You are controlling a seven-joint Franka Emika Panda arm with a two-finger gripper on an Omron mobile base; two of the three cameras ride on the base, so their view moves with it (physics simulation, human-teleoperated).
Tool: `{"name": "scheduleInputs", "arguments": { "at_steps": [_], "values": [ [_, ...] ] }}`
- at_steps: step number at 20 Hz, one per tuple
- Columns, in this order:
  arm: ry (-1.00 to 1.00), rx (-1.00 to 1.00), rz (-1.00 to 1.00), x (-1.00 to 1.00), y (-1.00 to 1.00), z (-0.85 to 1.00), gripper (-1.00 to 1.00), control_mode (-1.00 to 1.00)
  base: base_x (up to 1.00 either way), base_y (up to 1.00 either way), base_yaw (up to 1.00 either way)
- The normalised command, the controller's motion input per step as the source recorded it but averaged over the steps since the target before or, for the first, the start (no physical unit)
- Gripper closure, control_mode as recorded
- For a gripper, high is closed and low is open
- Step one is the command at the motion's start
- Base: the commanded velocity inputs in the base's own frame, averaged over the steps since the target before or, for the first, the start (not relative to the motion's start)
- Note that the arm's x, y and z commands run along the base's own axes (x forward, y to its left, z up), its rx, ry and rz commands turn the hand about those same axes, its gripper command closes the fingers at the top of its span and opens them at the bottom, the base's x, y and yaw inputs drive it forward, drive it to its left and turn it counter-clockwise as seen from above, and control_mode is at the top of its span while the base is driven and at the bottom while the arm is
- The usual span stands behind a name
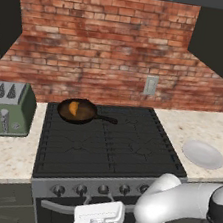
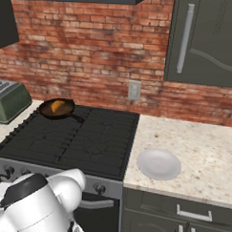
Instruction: Pick the croissant and place it on the pan. Then turn on the stove to warm the croissant.
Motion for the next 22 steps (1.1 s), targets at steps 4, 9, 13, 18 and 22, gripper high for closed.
{"name": "scheduleInputs", "arguments": {
  "at_steps": [4, 9, 13, 18, 22],
  "values": [
    [0.02, 0.00, 0.00, 0.04, 0.15, -0.15, -1.00, -1.00, 0.00, 0.00, 0.00],
    [0.02, 0.00, 0.00, 0.04, 0.24, -0.12, -1.00, -1.00, 0.00, 0.00, 0.00],
    [0.01, 0.00, 0.00, 0.06, 0.19, -0.11, -1.00, -1.00, 0.00, 0.00, 0.00],
    [0.00, 0.00, 0.00, 0.03, 0.02, -0.15, -1.00, -1.00, 0.00, 0.00, 0.00],
    [0.00, 0.00, 0.00, 0.02, 0.00, -0.16, -1.00, -1.00, 0.00, 0.00, 0.00]
  ]
}}
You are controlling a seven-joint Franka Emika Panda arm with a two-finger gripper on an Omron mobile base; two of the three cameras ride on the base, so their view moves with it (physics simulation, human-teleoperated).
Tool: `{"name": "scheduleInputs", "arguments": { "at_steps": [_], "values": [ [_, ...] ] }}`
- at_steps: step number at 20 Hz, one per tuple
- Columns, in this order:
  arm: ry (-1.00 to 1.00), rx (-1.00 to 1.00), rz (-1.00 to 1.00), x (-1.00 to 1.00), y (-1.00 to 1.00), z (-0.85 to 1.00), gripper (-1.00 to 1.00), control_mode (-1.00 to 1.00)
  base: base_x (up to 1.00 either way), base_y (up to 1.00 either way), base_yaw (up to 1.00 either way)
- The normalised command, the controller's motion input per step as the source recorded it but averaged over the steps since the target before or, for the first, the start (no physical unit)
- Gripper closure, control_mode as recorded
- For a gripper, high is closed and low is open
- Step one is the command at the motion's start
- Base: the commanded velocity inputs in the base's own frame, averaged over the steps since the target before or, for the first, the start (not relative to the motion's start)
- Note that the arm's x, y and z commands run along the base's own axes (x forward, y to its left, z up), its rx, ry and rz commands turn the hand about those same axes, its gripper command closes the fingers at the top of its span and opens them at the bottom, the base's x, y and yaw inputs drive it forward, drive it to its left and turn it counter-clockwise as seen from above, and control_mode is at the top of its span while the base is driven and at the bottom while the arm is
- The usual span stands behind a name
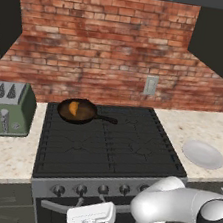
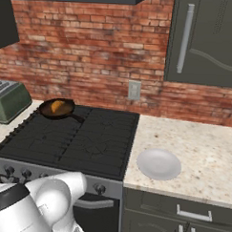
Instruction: Pick the croissant and place it on the pan. Then turn on the stove to warm the croissant.
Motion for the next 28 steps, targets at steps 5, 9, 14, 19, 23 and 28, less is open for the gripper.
{"name": "scheduleInputs", "arguments": {
  "at_steps": [5, 9, 14, 19, 23, 28],
  "values": [
    [0.00, 0.00, 0.00, 0.13, 0.00, -0.11, -1.00, -1.00, 0.00, 0.00, 0.00],
    [0.00, 0.00, 0.00, 0.19, 0.00, -0.06, -1.00, -1.00, 0.00, 0.00, 0.00],
    [0.00, 0.00, 0.00, 0.20, 0.06, -0.07, -1.00, -1.00, 0.00, 0.00, 0.00],
    [0.00, 0.00, 0.00, 0.18, 0.05, -0.09, -1.00, -1.00, 0.00, 0.00, 0.00],
    [0.00, 0.00, 0.00, 0.17, 0.05, -0.15, -1.00, -1.00, 0.00, 0.00, 0.00],
    [0.00, 0.00, 0.00, 0.10, 0.05, -0.22, -1.00, -1.00, 0.00, 0.00, 0.00]
  ]
}}
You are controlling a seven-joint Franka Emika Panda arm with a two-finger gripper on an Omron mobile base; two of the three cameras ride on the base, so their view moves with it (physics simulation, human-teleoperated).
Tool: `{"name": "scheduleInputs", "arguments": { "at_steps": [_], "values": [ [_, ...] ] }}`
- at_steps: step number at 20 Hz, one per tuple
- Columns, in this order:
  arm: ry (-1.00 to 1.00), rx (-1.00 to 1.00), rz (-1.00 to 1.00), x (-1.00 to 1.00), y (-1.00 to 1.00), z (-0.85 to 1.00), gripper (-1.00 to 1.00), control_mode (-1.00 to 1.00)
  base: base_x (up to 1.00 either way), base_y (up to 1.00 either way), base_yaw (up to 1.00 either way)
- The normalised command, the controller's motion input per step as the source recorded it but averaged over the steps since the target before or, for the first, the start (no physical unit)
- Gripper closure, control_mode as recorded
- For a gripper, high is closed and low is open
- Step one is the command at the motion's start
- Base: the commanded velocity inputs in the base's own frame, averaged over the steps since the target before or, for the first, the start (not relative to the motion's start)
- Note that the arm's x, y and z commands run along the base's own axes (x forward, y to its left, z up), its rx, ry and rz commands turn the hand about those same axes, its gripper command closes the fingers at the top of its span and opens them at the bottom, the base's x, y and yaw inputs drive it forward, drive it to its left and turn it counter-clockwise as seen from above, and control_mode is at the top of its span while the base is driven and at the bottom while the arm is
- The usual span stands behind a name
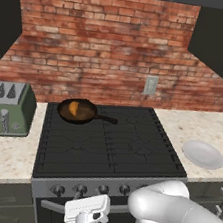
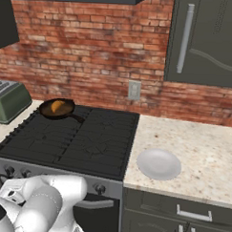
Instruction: Pick the croissant and place it on the pan. Then turn on the stove to warm the croissant.
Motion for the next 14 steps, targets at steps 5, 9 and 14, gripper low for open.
{"name": "scheduleInputs", "arguments": {
  "at_steps": [5, 9, 14],
  "values": [
    [0.00, 0.00, 0.00, 0.06, 0.16, -0.27, -1.00, -1.00, 0.00, 0.00, 0.00],
    [0.00, 0.00, 0.00, 0.02, 0.30, -0.24, -1.00, -1.00, 0.00, 0.00, 0.00],
    [0.00, 0.00, 0.00, 0.11, 0.23, -0.13, -1.00, -1.00, 0.00, 0.00, 0.00]
  ]
}}
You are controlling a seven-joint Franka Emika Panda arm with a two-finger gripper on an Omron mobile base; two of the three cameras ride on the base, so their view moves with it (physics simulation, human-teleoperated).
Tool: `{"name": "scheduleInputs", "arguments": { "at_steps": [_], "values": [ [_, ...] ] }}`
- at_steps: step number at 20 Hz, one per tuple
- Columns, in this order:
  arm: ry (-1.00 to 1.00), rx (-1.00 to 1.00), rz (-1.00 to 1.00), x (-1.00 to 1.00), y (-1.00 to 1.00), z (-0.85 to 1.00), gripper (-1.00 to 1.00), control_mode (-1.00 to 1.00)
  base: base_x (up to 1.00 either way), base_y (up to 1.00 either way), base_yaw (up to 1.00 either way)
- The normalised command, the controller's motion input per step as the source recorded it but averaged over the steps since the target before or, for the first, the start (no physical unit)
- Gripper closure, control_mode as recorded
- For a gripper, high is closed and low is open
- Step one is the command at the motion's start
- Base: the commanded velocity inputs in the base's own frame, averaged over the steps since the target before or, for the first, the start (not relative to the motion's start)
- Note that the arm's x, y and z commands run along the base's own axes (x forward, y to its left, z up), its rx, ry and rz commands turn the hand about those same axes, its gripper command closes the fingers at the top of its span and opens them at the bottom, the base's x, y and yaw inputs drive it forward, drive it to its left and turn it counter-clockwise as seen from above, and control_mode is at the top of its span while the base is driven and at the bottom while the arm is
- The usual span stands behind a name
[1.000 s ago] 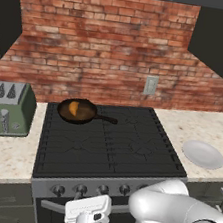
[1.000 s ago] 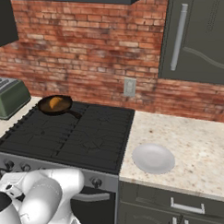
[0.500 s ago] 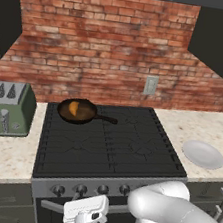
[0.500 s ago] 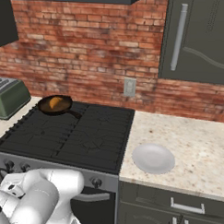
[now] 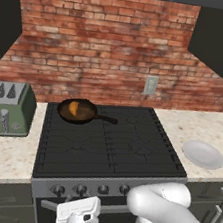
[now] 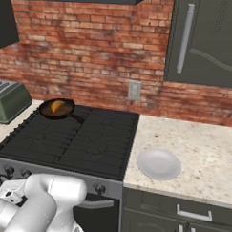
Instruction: Pick the croissant and place it on the pan. Then turn on the stove to warm the croissant.
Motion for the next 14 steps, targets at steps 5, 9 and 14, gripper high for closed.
{"name": "scheduleInputs", "arguments": {
  "at_steps": [5, 9, 14],
  "values": [
    [0.02, 0.00, 0.00, 0.14, 0.03, -0.08, -1.00, -1.00, 0.00, 0.00, 0.00],
    [0.02, 0.00, 0.00, 0.05, 0.00, -0.08, -1.00, -1.00, 0.00, 0.00, 0.00],
    [0.01, 0.00, 0.00, 0.00, 0.00, -0.05, -1.00, -1.00, 0.00, 0.00, 0.00]
  ]
}}
